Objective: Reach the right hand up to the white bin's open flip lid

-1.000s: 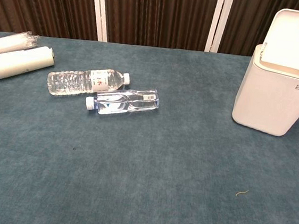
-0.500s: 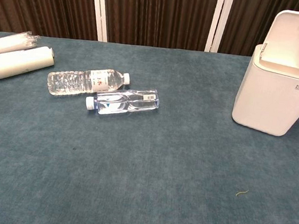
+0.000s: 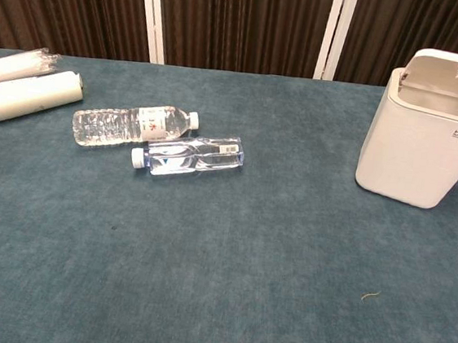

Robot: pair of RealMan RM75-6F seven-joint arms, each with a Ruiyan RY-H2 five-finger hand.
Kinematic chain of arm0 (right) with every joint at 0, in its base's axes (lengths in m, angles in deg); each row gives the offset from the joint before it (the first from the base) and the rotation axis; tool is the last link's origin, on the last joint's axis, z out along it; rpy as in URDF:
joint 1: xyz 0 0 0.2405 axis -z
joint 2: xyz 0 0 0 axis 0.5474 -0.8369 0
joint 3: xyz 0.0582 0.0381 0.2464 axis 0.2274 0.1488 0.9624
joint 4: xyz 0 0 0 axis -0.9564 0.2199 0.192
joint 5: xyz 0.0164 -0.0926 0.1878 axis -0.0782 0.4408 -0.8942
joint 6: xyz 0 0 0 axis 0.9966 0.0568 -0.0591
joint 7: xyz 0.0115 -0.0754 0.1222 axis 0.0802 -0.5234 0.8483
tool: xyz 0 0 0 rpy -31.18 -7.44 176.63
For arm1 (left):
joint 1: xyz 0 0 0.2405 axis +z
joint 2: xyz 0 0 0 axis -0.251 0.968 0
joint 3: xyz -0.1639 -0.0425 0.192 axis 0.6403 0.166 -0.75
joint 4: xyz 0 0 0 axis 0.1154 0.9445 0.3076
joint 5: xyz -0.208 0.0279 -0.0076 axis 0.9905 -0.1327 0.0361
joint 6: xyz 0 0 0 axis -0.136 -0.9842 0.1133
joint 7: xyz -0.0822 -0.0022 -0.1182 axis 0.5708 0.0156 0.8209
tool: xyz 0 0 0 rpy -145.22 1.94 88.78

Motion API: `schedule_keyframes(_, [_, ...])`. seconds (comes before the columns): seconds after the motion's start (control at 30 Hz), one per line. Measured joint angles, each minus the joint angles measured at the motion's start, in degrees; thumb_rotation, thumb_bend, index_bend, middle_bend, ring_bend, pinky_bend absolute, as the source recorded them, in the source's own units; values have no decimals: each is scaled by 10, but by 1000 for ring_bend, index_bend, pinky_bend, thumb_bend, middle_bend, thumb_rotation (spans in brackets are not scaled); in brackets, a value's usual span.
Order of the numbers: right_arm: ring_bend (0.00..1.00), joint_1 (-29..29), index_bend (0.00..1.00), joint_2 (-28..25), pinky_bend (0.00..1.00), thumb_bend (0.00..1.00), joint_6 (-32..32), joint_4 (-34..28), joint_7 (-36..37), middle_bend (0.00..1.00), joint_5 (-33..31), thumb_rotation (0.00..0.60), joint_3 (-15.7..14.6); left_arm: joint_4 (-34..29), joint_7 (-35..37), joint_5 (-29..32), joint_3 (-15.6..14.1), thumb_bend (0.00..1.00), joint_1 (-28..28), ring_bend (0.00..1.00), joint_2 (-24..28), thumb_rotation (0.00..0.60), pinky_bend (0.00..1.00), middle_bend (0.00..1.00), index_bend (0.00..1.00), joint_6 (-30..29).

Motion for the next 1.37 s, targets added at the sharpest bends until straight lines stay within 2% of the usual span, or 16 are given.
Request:
schedule_keyframes(0.1, [1000,3,248,7,1000,821,-1,4,-2,1000,8,600,-7,1,0,2,0,470,-1,0,0,600,58,0,0,3])
schedule_keyframes(0.3, [1000,16,260,54,1000,821,-3,44,-14,1000,55,600,-52,1,2,-2,-1,471,-2,0,0,600,58,0,0,1])
schedule_keyframes(0.43, [1000,21,254,76,1000,822,11,73,-8,1000,67,600,-67,2,2,-1,-1,470,-2,0,-1,600,58,0,0,3])
schedule_keyframes(0.6, [999,37,146,81,1000,821,-22,80,16,1000,120,600,-68,1,5,-2,-1,471,-1,0,1,600,58,0,0,0])
schedule_keyframes(0.67, [934,48,78,81,961,804,-46,82,35,982,154,600,-67,1,7,-1,0,470,-1,0,2,600,58,0,0,-1])
schedule_keyframes(0.73, [757,63,12,80,817,765,-78,83,64,849,203,600,-68,0,7,-2,-1,471,-1,0,2,600,58,0,0,-2])
schedule_keyframes(0.8, [545,81,0,76,643,716,-113,85,94,613,258,600,-71,-1,7,-5,-2,471,-1,0,3,600,58,0,0,-3])
schedule_keyframes(0.9, [258,116,0,69,438,651,-166,88,139,312,336,600,-81,-2,7,-9,-3,471,1,0,3,600,58,0,0,-8])
schedule_keyframes(0.93, [203,128,0,67,381,633,-180,90,153,256,358,600,-87,-2,8,-11,-3,472,1,0,3,600,58,0,0,-11])
schedule_keyframes(1.0, [58,158,0,63,188,565,-210,100,187,94,408,600,-107,-2,10,-18,-4,471,3,0,3,600,57,0,0,-19])
schedule_keyframes(1.03, [18,173,0,63,103,537,-223,108,203,38,428,600,-117,-1,13,-25,-4,470,4,0,3,600,56,0,0,-25])
schedule_keyframes(1.1, [0,202,0,68,10,487,-249,141,243,0,463,600,-136,2,19,-38,-6,470,5,0,2,600,49,0,0,-38])
schedule_keyframes(1.2, [0,239,0,88,0,445,-276,210,291,0,485,600,-154,10,32,-59,-9,469,9,0,0,600,37,0,0,-59])
schedule_keyframes(1.37, [0,267,0,116,0,434,-293,293,317,0,525,600,-163,13,44,-57,-9,470,12,0,4,600,36,0,0,-62])
